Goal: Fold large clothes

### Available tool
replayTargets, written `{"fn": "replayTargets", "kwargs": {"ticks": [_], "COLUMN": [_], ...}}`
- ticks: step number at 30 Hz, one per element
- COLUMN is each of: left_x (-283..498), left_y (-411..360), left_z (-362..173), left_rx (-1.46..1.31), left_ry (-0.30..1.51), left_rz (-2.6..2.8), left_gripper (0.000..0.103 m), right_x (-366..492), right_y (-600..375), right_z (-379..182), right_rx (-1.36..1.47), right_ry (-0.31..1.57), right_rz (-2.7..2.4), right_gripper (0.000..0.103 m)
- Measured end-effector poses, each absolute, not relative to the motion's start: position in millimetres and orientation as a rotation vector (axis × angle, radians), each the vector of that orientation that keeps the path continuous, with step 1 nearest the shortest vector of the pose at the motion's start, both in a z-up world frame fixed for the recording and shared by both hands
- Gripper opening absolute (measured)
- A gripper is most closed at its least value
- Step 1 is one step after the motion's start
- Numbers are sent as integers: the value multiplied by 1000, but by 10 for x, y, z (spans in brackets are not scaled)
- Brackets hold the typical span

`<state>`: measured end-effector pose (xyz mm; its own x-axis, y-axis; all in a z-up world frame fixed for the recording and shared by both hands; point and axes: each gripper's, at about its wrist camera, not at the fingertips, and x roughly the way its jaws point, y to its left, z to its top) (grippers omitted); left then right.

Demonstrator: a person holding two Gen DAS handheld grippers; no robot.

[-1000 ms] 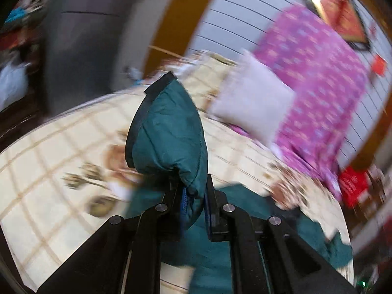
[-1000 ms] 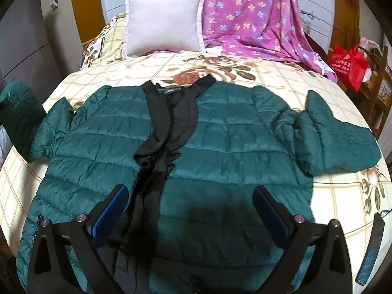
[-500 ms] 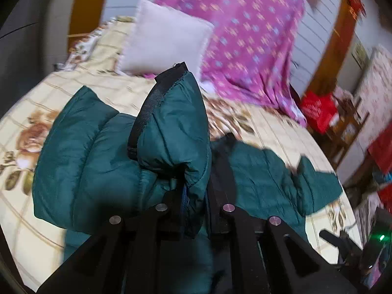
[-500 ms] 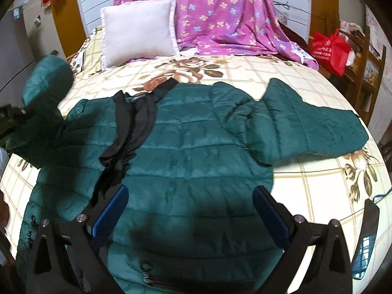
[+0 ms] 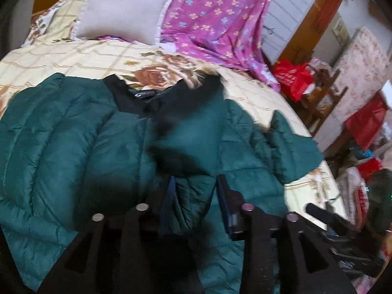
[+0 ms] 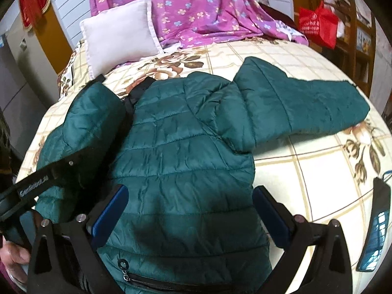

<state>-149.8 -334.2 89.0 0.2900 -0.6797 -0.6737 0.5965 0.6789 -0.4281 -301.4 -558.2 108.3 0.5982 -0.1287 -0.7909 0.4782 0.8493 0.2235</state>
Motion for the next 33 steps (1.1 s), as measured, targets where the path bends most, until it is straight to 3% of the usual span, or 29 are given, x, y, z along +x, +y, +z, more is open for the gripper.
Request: {"fn": "replayTargets", "kwargs": {"ticks": [3, 8, 15, 16, 17, 18, 19, 26, 31, 33], "left_x": [-1478, -1392, -1074, -1028, -994, -956, -924, -770, -740, -780], "left_y": [-3212, -2799, -2104, -2049, -2024, -1984, -1957, -2063, -2240, -2239], "left_z": [1052, 1357, 1250, 1194, 1145, 1096, 1054, 790, 586, 631], "left_rx": [-183, -194, -153, -153, -150, -145, -137, -97, -21, -14], "left_ry": [934, 866, 857, 871, 879, 885, 888, 916, 934, 923], "left_rz": [-928, -873, -570, -543, -525, -499, -482, -423, -387, -399], "left_gripper": [45, 45, 45, 45, 45, 45, 45, 45, 45, 45], "right_x": [-2986, -2809, -2363, -2288, -2211, -2146, -2110, -2018, -1745, -1798], "right_y": [-5569, -5480, -5396, -5405, -5410, -5413, -5413, -5397, -5666, -5746], "right_z": [1126, 1188, 1017, 944, 863, 786, 759, 1201, 891, 837], "right_rx": [441, 441, 393, 399, 412, 436, 449, 188, 270, 322], "right_ry": [849, 844, 930, 954, 979, 1000, 1002, 823, 930, 957], "right_rz": [-357, -306, -304, -291, -265, -229, -218, -376, -367, -362], "right_gripper": [102, 102, 101, 95, 65, 23, 21, 19, 21, 33]}}
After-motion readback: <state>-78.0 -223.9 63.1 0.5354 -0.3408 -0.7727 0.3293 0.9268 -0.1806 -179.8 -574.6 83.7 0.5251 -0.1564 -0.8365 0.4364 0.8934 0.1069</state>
